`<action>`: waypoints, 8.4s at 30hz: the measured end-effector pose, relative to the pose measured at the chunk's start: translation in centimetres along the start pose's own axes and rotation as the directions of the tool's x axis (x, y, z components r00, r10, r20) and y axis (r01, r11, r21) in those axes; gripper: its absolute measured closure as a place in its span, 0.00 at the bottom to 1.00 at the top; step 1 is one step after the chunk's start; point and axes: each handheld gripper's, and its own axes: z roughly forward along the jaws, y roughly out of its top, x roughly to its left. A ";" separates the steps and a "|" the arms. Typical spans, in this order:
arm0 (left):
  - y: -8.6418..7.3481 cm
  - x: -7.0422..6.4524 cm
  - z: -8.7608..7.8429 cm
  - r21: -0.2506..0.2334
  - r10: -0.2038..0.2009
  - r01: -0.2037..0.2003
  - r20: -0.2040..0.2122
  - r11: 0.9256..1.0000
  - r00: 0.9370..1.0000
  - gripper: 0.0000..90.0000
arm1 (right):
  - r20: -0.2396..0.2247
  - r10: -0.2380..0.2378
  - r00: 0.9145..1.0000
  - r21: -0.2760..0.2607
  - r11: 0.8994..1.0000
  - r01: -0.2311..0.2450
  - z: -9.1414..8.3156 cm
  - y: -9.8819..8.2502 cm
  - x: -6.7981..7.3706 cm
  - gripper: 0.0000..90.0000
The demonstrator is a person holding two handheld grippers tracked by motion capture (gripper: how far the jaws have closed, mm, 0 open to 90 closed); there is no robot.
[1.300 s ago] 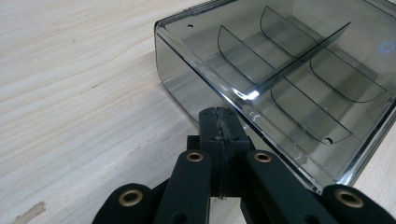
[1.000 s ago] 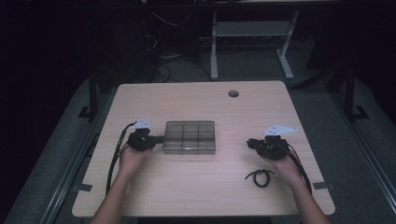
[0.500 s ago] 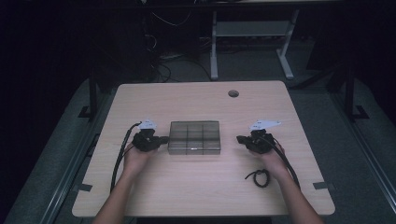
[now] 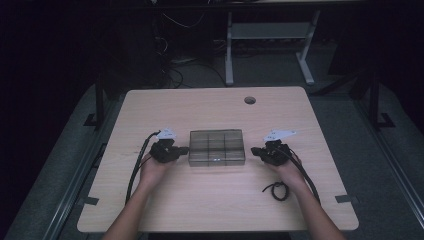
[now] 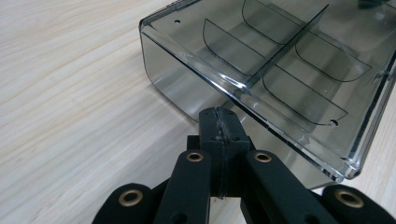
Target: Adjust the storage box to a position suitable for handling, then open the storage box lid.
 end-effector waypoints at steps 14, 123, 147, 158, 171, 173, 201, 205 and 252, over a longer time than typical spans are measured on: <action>0.4 -1.0 0.9 -0.019 0.002 -0.001 0.048 1.000 0.999 1.00 | 0.010 -0.002 1.000 -0.003 1.000 0.002 0.2 -0.3 -0.3 0.99; -5.3 -10.7 -5.8 0.139 0.033 -0.054 0.149 0.989 0.988 1.00 | -0.172 -0.070 0.983 0.073 0.994 0.083 -7.4 -6.6 8.4 1.00; -7.2 -12.1 -8.7 0.093 0.057 -0.070 0.141 0.993 0.988 1.00 | -0.203 -0.063 0.977 0.011 0.998 0.067 -9.8 -8.1 7.7 1.00; -7.4 -13.0 -8.8 0.092 0.071 -0.087 0.166 0.992 0.984 1.00 | -0.238 -0.078 0.968 0.020 0.996 0.085 -10.0 -8.1 8.3 1.00; -7.1 -13.7 -8.5 0.088 0.093 -0.111 0.192 0.990 0.977 1.00 | -0.281 -0.116 0.953 0.023 0.992 0.127 -9.8 -7.8 9.0 1.00; -7.0 -13.7 -8.5 0.085 0.092 -0.110 0.195 0.990 0.977 1.00 | -0.281 -0.115 0.953 0.026 0.992 0.127 -9.8 -7.8 9.1 1.00; -6.7 -14.0 -8.4 0.059 0.100 -0.114 0.208 0.992 0.973 1.00 | -0.288 -0.121 0.950 0.006 0.992 0.128 -9.8 -7.7 9.2 1.00; -6.7 -14.0 -8.4 0.051 0.091 -0.104 0.208 0.993 0.974 1.00 | -0.285 -0.118 0.951 -0.002 0.992 0.122 -9.9 -7.6 9.1 1.00; -5.6 -14.2 -8.7 -0.072 0.084 -0.069 0.241 0.995 0.967 1.00 | -0.315 -0.132 0.940 -0.048 0.991 0.123 -9.2 -6.9 9.9 1.00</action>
